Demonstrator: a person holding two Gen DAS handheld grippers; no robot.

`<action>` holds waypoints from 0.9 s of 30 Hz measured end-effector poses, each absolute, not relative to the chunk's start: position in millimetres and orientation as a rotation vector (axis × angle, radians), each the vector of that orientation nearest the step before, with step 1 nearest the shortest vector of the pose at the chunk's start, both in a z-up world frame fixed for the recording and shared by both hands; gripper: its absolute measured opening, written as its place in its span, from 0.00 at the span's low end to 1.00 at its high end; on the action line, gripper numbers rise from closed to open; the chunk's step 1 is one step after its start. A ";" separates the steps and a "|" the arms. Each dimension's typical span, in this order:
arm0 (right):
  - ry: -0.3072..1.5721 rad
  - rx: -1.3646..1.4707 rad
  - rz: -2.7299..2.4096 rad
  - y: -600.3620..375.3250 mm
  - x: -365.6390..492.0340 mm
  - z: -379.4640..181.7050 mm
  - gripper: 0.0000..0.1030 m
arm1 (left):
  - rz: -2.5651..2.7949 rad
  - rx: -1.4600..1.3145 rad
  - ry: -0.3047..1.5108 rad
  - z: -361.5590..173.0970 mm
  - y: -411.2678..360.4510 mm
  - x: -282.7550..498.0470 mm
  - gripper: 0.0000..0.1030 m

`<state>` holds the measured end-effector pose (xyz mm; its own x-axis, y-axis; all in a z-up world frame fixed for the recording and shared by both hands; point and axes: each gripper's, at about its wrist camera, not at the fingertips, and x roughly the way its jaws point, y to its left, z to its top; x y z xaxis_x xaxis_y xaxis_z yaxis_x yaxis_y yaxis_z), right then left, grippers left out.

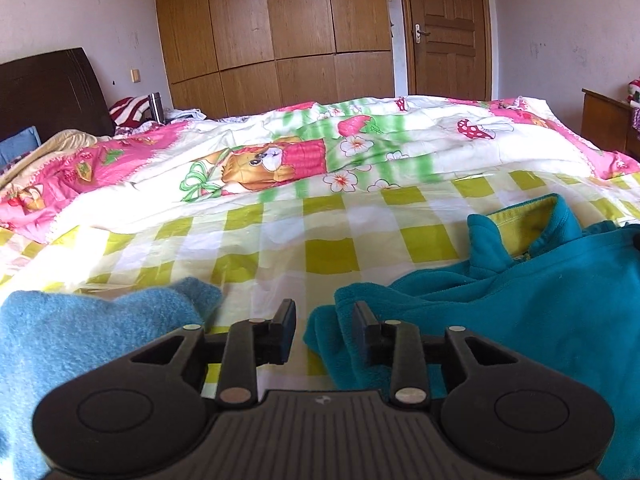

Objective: Fold small clothes
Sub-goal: 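Grasp the pullover hem with the left gripper while the right gripper presses the fabric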

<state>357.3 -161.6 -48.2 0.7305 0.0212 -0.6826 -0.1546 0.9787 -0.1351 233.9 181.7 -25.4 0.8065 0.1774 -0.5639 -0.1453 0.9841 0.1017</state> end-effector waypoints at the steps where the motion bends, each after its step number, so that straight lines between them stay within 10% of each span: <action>1: 0.751 -0.184 0.088 -161.5 356.6 -47.6 0.11 | 0.182 0.059 0.604 -24.3 183.6 228.5 0.51; 10: 0.536 -0.242 0.187 -109.3 291.5 26.6 0.30 | 0.082 -0.025 0.552 -18.0 187.0 148.9 0.55; 19: 0.834 -0.151 0.712 61.1 273.8 13.8 0.45 | -0.086 0.166 0.593 -47.7 140.9 91.5 0.55; 26: 0.896 -0.306 0.636 125.7 273.2 -24.2 0.41 | -0.154 0.087 0.683 -62.3 146.5 108.8 0.54; 27: 0.914 -0.293 0.630 124.4 275.5 -25.6 0.23 | -0.166 0.078 0.700 -64.3 147.0 109.9 0.53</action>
<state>275.5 124.4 -25.6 0.4489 0.3807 -0.8084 -0.6204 0.7839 0.0246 109.9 147.0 -64.3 0.7522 -0.1262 -0.6468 0.1784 0.9838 0.0156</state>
